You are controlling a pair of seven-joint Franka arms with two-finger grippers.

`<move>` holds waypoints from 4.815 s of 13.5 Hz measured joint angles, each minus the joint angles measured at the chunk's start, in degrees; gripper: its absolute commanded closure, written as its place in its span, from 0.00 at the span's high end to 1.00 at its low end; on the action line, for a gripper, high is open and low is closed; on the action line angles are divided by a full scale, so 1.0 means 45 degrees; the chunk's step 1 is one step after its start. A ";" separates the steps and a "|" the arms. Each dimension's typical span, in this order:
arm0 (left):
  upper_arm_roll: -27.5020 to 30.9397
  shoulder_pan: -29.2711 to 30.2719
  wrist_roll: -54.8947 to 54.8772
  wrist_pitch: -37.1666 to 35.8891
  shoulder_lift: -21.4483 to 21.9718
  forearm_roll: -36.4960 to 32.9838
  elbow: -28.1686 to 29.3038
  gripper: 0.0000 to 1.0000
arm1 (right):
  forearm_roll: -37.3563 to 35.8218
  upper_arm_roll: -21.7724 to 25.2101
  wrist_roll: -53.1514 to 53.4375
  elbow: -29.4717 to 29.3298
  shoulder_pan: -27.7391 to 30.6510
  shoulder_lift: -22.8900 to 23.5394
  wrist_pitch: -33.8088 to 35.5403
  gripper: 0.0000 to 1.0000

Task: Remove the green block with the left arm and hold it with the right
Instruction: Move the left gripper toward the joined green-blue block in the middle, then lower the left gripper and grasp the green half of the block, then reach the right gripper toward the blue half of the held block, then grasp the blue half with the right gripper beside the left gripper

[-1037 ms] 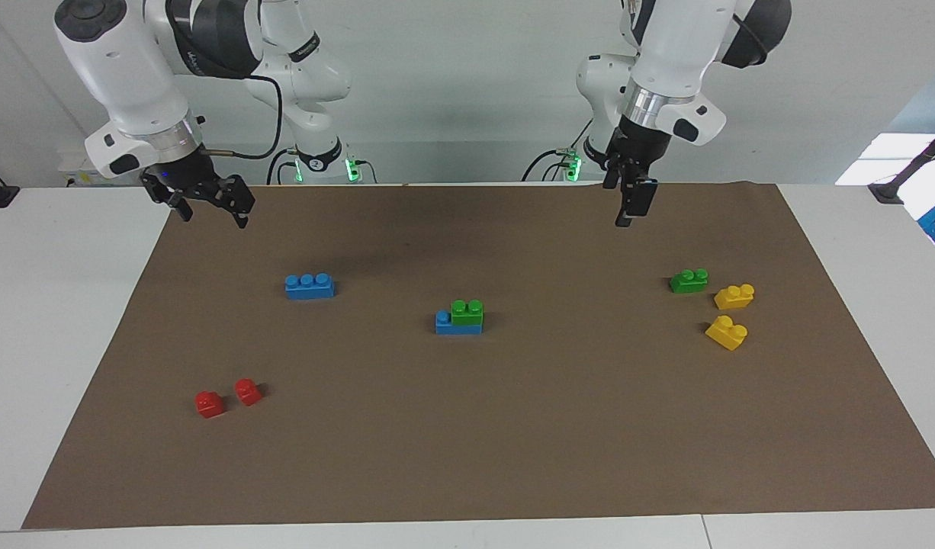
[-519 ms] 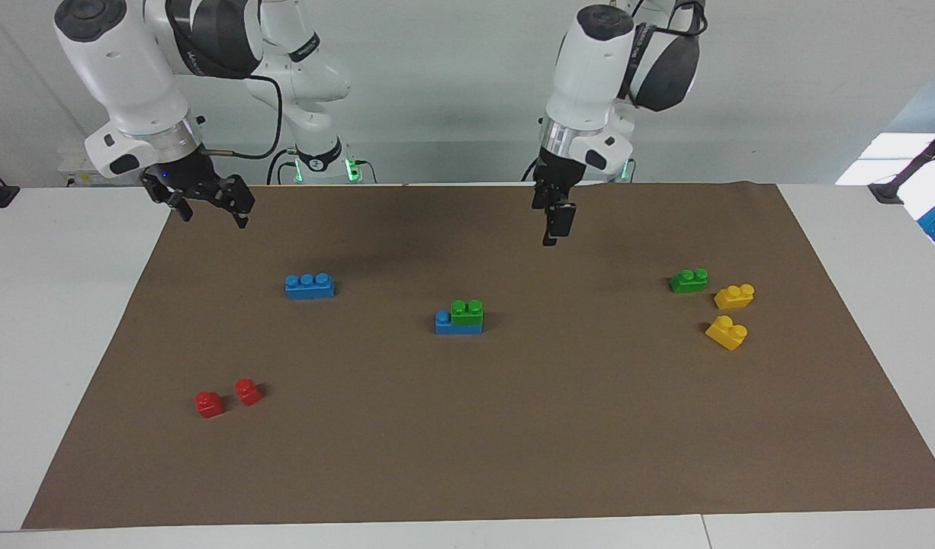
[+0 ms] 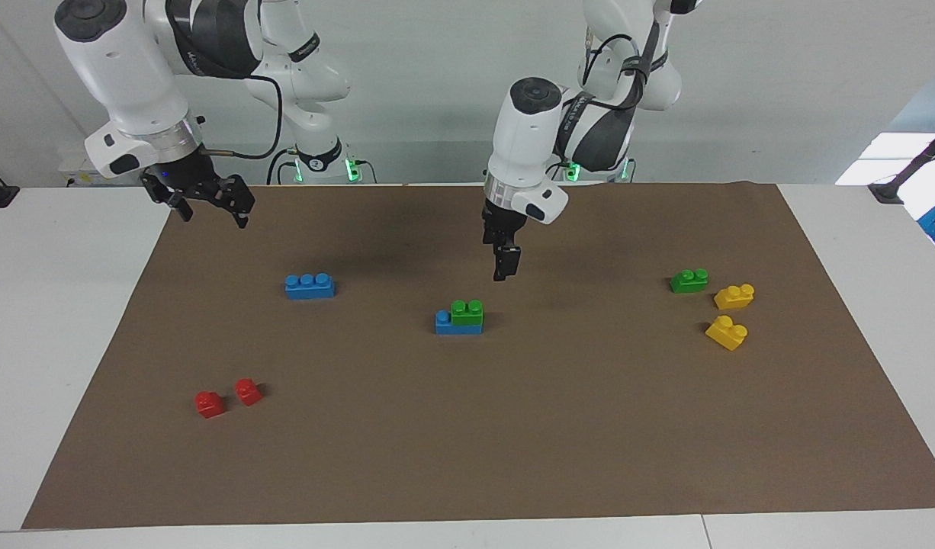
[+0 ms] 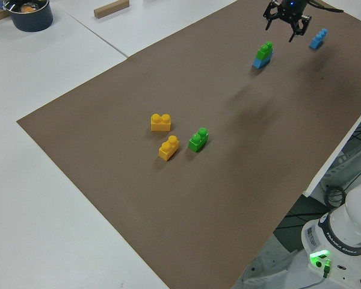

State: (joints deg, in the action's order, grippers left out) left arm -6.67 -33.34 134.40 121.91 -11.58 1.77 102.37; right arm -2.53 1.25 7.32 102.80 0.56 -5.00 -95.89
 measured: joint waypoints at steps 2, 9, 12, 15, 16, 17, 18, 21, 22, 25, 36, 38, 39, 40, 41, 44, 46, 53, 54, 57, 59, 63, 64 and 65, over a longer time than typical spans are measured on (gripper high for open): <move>0.0006 -0.0108 0.0339 0.0215 -0.0398 -0.0103 -0.0200 1.00 | 0.0000 0.0000 0.0000 0.0000 0.0000 0.0000 0.0000 1.00; 0.0070 -0.0151 0.0449 0.0366 -0.2521 -0.0508 -0.1865 1.00 | 0.0000 0.0000 0.0000 0.0000 0.0000 0.0000 0.0000 1.00; 0.0069 -0.0156 0.0450 0.0357 -0.2821 -0.0696 -0.1948 1.00 | 0.0000 0.0009 0.0000 0.0000 0.0007 0.0000 0.0000 1.00; 0.0069 -0.0163 0.0450 0.0373 -0.2938 -0.0744 -0.1976 1.00 | 0.0000 0.0013 0.0000 0.0000 0.0011 -0.0008 0.0082 1.00; 0.0069 -0.0167 0.0450 0.0392 -0.2944 -0.0745 -0.1981 1.00 | 0.0000 0.0017 0.0000 0.0000 0.0015 -0.0022 0.0090 1.00; 0.0069 -0.0169 0.0450 0.0415 -0.2949 -0.0747 -0.1981 1.00 | 0.0000 0.0021 0.0000 0.0000 0.0033 -0.0039 0.0091 1.00; 0.0069 -0.0171 0.0451 0.0443 -0.2958 -0.0747 -0.1982 1.00 | 0.0000 0.0021 0.0000 0.0000 0.0067 -0.0053 0.0091 1.00; 0.0069 -0.0173 0.0452 0.0544 -0.3067 -0.0749 -0.1982 1.00 | 0.0000 0.0026 0.0000 0.0001 0.0131 -0.0063 0.0102 1.00; 0.0068 -0.0175 0.0454 0.0571 -0.3126 -0.0749 -0.1981 1.00 | 0.0000 0.0031 0.0008 0.0007 0.0154 -0.0063 0.0104 1.00; 0.0053 -0.0201 0.0458 0.0705 -0.3292 -0.0750 -0.1942 1.00 | 0.0954 0.0039 0.1421 0.0211 0.0411 -0.0062 0.0094 0.98; 0.0047 -0.0353 0.0608 0.0946 -0.3337 -0.0841 -0.1495 1.00 | 0.8521 -0.0120 1.1771 0.2379 -0.0767 0.1863 -0.3211 0.97; 0.0056 -0.0354 0.0611 0.0948 -0.3336 -0.0846 -0.1480 1.00 | 0.9583 -0.0133 1.2981 0.2533 -0.1364 0.2503 -0.4137 0.97; 0.0065 -0.0354 0.0611 0.0949 -0.3336 -0.0847 -0.1480 1.00 | 1.0094 -0.0137 1.3346 0.2555 -0.1604 0.2818 -0.4552 0.96; 0.0072 -0.0354 0.0612 0.0949 -0.3336 -0.0848 -0.1480 1.00 | 1.0554 -0.0138 1.3618 0.2564 -0.1845 0.3110 -0.4956 0.96; 0.0079 -0.0354 0.0612 0.0950 -0.3336 -0.0849 -0.1480 1.00 | 1.0904 -0.0140 1.3884 0.2568 -0.2105 0.3369 -0.5338 0.96; 0.0084 -0.0354 0.0613 0.0951 -0.3336 -0.0852 -0.1480 1.00 | 1.1660 -0.0148 1.4364 0.2582 -0.2862 0.4064 -0.6250 0.96; 0.0085 -0.0355 0.0634 0.0952 -0.3336 -0.0853 -0.1480 1.00 | 1.1909 -0.0151 1.4369 0.2584 -0.3139 0.4576 -0.6486 0.96; 0.0107 -0.0356 0.1297 0.1155 -0.3336 -0.1320 -0.1464 1.00 | 1.2425 -0.0156 1.4377 0.2584 -0.4227 0.5463 -0.7674 0.96; 0.0107 -0.0356 0.1315 0.1177 -0.3336 -0.1343 -0.1451 1.00 | 1.2649 -0.0161 1.4377 0.2584 -0.4284 0.5519 -0.7916 0.96; 0.0108 -0.0356 0.1421 0.1255 -0.3336 -0.1383 -0.1429 1.00 | 1.3325 -0.0168 1.4377 0.2584 -0.4688 0.5782 -0.8776 0.96; 0.0109 -0.0356 0.1463 0.1350 -0.3336 -0.1388 -0.1427 1.00 | 1.3527 -0.0180 1.4377 0.2577 -0.4962 0.5967 -0.9240 0.96; 0.0125 -0.0356 0.1493 0.1425 -0.3336 -0.1391 -0.1415 1.00 | 1.3770 -0.0186 1.4377 0.2570 -0.5316 0.6098 -0.9657 0.92; 0.0125 -0.0356 0.1497 0.1432 -0.3336 -0.1391 -0.1414 1.00 | 1.3775 -0.0187 1.4377 0.2570 -0.5422 0.6120 -0.9816 0.85; 0.0127 -0.0356 0.1502 0.1437 -0.3336 -0.1391 -0.1413 1.00 | 1.3777 -0.0187 1.4377 0.2570 -0.5523 0.6136 -0.9955 0.72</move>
State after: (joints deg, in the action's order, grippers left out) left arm -6.10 -34.94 141.16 128.38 -26.60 -4.49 96.02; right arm 59.47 0.41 72.02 114.37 -24.29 22.61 -140.69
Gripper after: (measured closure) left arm 0.000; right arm 0.084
